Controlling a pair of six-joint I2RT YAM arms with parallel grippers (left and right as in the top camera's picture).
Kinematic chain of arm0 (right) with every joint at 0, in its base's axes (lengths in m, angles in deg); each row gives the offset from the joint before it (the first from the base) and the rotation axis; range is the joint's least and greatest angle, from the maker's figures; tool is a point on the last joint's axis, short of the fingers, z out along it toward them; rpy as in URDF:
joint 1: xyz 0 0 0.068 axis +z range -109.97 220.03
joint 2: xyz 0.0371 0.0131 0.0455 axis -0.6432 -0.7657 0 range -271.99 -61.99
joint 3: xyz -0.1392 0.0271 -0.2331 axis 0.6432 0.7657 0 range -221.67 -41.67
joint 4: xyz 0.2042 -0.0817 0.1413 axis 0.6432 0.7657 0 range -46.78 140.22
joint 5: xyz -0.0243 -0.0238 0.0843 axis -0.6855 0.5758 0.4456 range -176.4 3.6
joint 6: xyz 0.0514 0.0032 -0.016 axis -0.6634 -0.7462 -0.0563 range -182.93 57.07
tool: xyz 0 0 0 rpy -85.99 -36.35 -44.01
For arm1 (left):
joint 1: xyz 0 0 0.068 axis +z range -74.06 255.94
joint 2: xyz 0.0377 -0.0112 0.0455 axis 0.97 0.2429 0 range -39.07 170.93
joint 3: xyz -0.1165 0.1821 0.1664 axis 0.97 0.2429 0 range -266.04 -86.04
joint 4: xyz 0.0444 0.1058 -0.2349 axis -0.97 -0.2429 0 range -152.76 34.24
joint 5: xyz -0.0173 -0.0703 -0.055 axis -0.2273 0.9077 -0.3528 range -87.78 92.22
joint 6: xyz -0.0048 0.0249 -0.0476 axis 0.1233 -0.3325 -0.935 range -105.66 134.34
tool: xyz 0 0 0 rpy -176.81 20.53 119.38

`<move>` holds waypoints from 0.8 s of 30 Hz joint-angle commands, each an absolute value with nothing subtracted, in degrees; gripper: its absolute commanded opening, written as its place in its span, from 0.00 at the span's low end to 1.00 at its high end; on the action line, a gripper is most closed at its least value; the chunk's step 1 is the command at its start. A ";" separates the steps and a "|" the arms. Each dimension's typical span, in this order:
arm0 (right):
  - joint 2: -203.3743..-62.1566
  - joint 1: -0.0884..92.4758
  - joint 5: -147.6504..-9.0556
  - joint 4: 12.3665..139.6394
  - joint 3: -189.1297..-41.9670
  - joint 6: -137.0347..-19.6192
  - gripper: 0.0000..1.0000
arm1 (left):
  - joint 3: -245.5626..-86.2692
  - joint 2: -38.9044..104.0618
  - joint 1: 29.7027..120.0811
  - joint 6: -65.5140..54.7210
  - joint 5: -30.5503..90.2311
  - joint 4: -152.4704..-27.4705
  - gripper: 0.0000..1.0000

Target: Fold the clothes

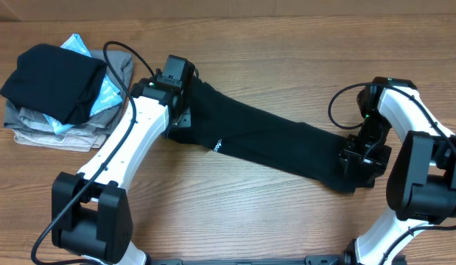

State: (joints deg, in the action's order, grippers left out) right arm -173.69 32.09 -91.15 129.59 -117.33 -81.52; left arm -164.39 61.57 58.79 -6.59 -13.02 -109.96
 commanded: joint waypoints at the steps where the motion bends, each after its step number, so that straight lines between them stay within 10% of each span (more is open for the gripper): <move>1: -172.14 31.56 -90.69 129.61 -118.97 -80.71 0.68 | -164.04 61.22 59.06 -7.57 -13.15 -109.46 0.07; 9: -172.16 26.34 -83.59 126.57 -123.14 -76.40 0.36 | -164.04 61.22 59.06 -7.57 -13.15 -109.43 0.11; 24: -172.18 17.00 -76.79 114.53 -114.14 -74.59 0.34 | -164.04 61.22 59.06 -7.55 -10.33 -106.96 0.16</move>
